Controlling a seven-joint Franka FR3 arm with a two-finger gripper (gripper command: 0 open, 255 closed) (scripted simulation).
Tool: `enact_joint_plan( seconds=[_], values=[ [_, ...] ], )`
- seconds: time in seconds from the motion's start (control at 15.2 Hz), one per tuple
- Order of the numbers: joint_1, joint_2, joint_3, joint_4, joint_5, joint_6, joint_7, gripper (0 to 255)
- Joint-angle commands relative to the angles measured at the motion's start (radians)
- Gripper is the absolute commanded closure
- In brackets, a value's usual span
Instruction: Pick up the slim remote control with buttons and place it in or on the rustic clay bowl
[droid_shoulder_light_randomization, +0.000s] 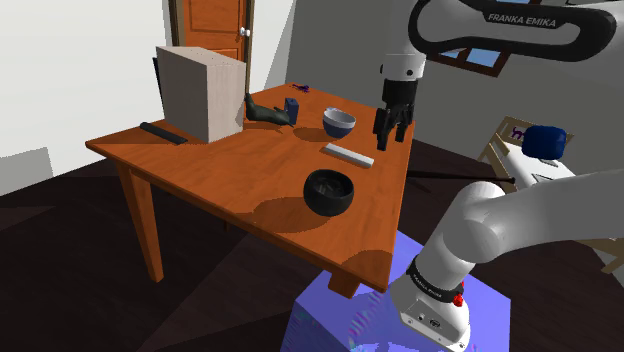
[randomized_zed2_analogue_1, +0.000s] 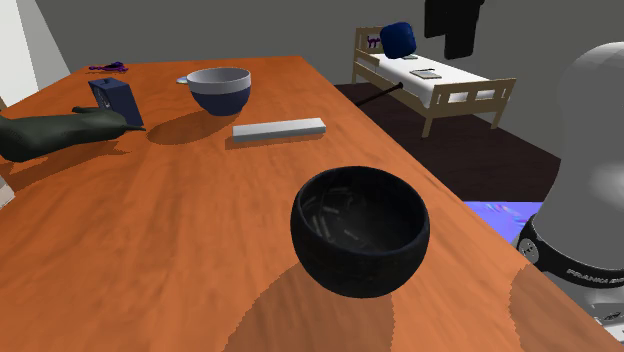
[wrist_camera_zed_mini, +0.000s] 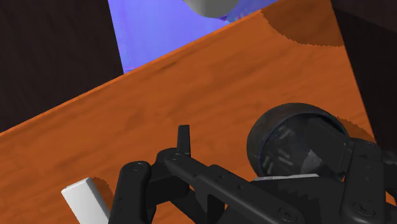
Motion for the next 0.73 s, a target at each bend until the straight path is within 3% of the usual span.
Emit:
enact_joint_plan(
  seconds=[0.0, 0.66],
  values=[
    [0.0, 0.0, 0.0, 0.0, 0.0, 0.0, 0.0, 0],
    [-0.039, 0.193, -0.2, -0.032, -0.123, 0.314, -0.224, 0]
  ],
)
